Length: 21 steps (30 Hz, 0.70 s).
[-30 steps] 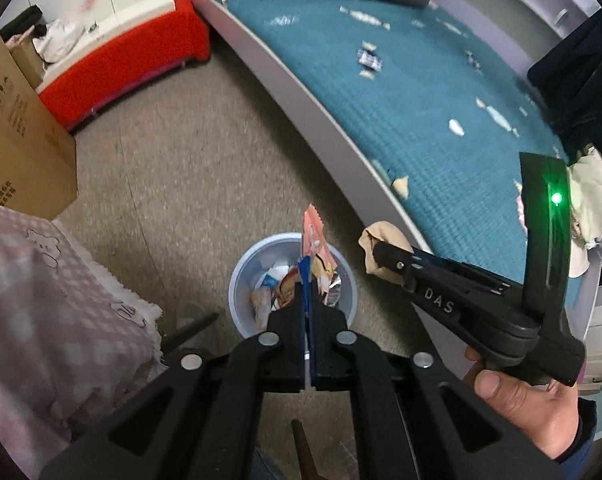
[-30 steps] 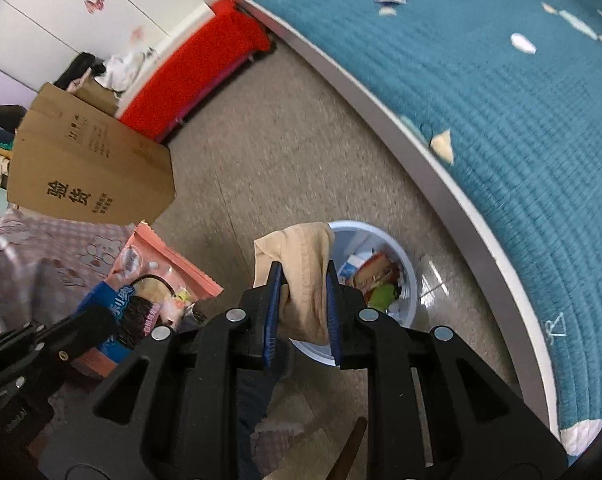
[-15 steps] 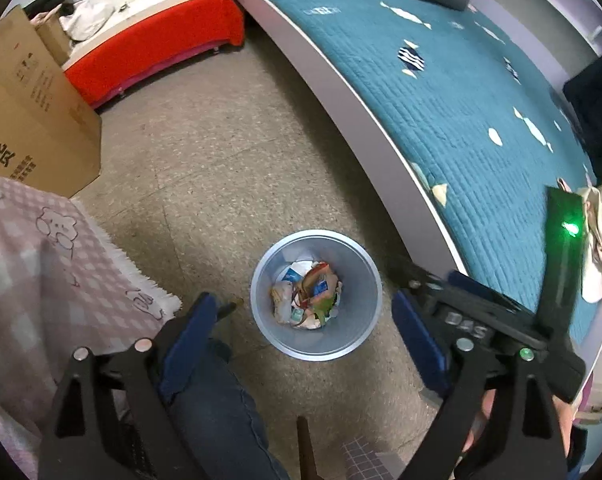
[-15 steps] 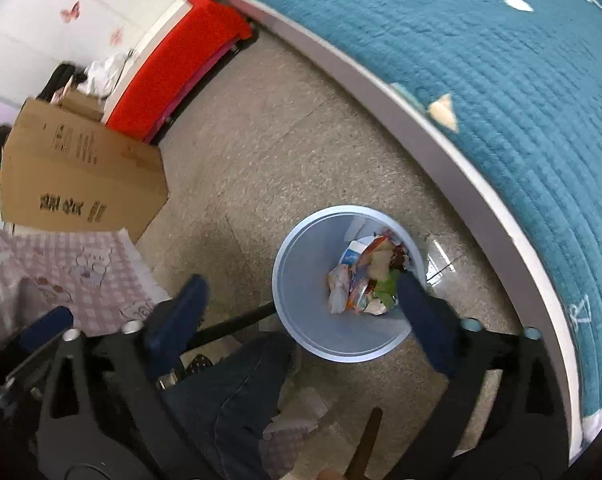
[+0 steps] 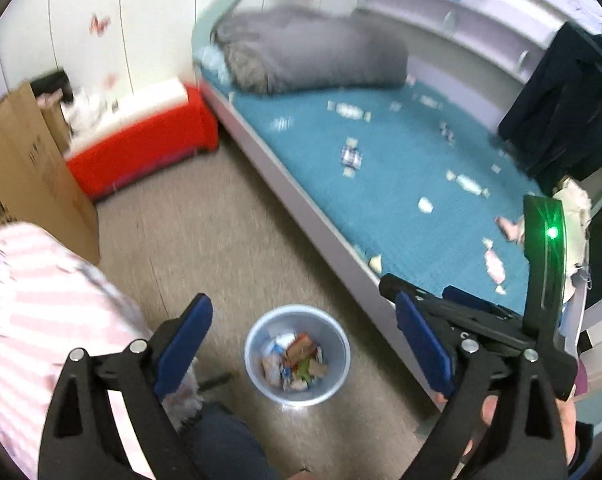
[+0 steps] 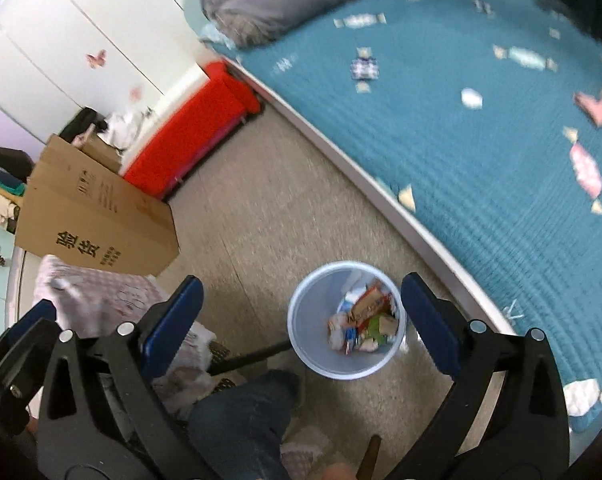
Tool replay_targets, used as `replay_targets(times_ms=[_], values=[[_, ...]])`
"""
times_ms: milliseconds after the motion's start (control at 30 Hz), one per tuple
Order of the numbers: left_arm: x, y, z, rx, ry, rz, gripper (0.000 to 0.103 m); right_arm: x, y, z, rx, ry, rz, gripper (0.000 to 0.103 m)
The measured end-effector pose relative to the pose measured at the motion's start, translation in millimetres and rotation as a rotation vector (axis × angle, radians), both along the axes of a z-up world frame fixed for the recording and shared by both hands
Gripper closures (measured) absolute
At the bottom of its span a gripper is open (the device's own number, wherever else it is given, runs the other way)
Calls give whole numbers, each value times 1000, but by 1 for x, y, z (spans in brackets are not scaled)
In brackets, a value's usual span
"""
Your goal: Collect trash
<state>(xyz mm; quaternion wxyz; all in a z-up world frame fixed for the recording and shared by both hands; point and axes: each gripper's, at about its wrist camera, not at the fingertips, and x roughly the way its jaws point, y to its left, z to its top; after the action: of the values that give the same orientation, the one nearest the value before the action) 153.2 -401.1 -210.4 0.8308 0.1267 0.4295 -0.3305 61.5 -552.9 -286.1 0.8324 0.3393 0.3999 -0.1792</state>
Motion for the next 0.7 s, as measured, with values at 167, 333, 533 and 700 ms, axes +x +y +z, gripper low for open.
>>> replay_targets(times_ms=[167,333,533,700], values=[[-32,46,59,-39,-153,53,9,-7,40,72,-98,-102,37,6],[-59,112,107,-40,-299,167,8,-18,92,136,-189,-208,91,6],[-85,200,150,-122,-409,288,5,-32,177,201,-306,-304,197,6],[-100,268,177,-154,-479,430,5,-45,236,239,-395,-379,281,6]])
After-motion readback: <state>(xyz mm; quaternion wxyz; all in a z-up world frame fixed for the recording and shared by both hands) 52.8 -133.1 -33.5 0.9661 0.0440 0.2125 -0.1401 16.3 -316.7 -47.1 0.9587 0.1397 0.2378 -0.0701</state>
